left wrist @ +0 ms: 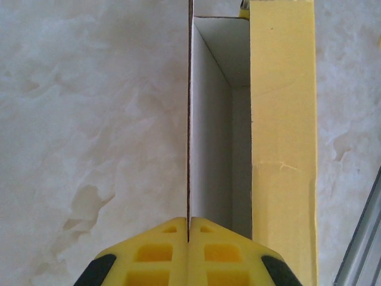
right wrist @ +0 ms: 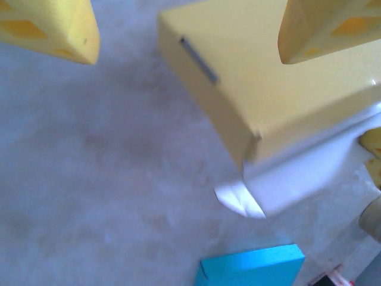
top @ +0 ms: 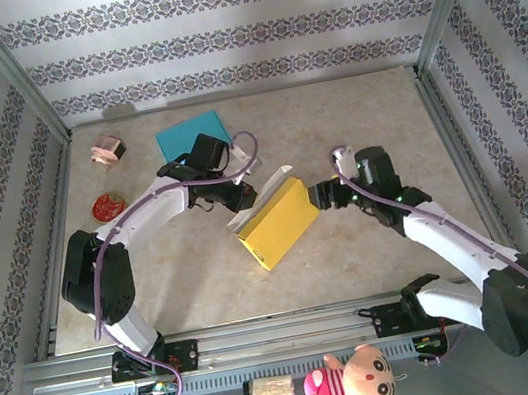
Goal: Fold the paper box
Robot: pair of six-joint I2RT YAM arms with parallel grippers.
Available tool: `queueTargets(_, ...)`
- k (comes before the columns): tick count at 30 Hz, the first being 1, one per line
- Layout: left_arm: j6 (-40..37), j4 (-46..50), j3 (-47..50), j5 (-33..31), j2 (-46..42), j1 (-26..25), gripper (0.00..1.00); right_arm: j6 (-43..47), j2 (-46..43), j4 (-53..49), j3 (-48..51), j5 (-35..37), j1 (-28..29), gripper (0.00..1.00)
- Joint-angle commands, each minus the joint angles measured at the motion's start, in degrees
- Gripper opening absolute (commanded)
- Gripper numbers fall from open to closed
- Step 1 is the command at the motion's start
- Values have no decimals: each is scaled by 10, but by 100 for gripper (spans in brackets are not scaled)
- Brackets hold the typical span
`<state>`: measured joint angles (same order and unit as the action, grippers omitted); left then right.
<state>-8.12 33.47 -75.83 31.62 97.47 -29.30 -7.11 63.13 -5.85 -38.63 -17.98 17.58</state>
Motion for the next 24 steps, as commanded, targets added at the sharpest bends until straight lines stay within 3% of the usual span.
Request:
queueTargets(1,-59,41,-28,-26,7,-15,0,191,32,-81,-80,-84,-24,79)
queueTargets(4,-80,41,-38,-29,14,-21,0,259,89,-161,-132,-237,-50,80)
queueTargets(6,-93,44,-46,-28,23,-24,0,272,124,-168,-151,-288,-54,85)
queueTargets(7,-97,46,-50,-27,26,-26,0,288,134,-170,-154,-307,-56,97)
queueTargets(12,-111,53,-69,-17,44,-29,0,431,186,-204,-173,-387,-69,98)
queueTargets(16,-117,55,-78,-15,53,-29,0,487,238,-253,-206,-421,-86,98)
queueTargets(24,-113,36,-85,14,52,-30,0,550,339,-322,-270,-369,-79,98)
